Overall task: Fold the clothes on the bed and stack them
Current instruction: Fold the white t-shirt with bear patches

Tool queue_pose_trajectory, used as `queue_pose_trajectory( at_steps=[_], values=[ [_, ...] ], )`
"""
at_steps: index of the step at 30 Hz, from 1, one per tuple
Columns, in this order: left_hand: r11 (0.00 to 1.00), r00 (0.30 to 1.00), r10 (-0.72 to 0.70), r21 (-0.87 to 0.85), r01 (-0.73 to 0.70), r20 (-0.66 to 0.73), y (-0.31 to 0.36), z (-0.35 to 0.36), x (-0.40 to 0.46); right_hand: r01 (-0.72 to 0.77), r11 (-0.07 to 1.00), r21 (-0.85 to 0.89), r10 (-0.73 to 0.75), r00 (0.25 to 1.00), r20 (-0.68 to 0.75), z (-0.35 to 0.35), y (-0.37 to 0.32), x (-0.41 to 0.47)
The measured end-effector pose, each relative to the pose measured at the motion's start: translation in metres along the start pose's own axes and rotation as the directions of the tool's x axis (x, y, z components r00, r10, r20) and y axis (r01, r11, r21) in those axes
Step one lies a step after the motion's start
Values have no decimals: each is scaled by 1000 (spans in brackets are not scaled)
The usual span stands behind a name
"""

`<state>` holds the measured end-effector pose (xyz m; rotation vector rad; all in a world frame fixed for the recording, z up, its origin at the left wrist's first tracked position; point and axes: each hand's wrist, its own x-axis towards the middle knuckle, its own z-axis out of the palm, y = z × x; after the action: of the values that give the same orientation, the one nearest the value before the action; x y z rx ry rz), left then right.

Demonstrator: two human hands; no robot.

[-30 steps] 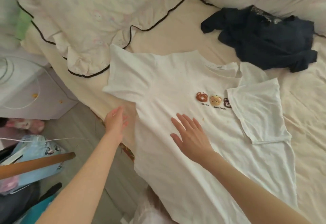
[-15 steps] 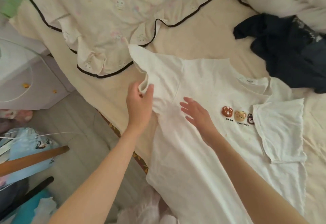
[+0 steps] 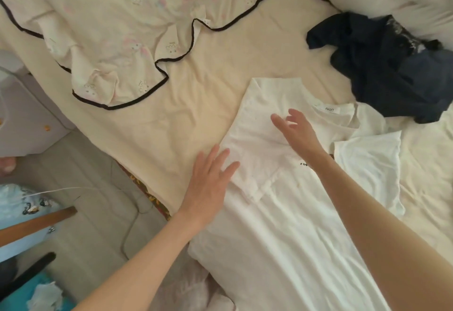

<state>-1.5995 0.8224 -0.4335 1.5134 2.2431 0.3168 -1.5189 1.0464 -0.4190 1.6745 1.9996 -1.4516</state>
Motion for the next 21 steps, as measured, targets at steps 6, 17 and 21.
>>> queue_pose_trajectory(
  at_steps=[6, 17, 21],
  values=[
    [955, 991, -134, -269, 125, -15, -19, -2, 6, 36, 938, -346, -81, 990, -115, 22, -33, 49],
    [884, 975, -195, -450, 129, -104, -32, 12, -15, 188, 978, -90, -185, 982, 47, 44, -68, 90],
    [846, 973, -204, -520, 118, -112, -36, 13, -16, 229, 973, -24, -228, 973, 40, 51, -73, 95]
  ],
)
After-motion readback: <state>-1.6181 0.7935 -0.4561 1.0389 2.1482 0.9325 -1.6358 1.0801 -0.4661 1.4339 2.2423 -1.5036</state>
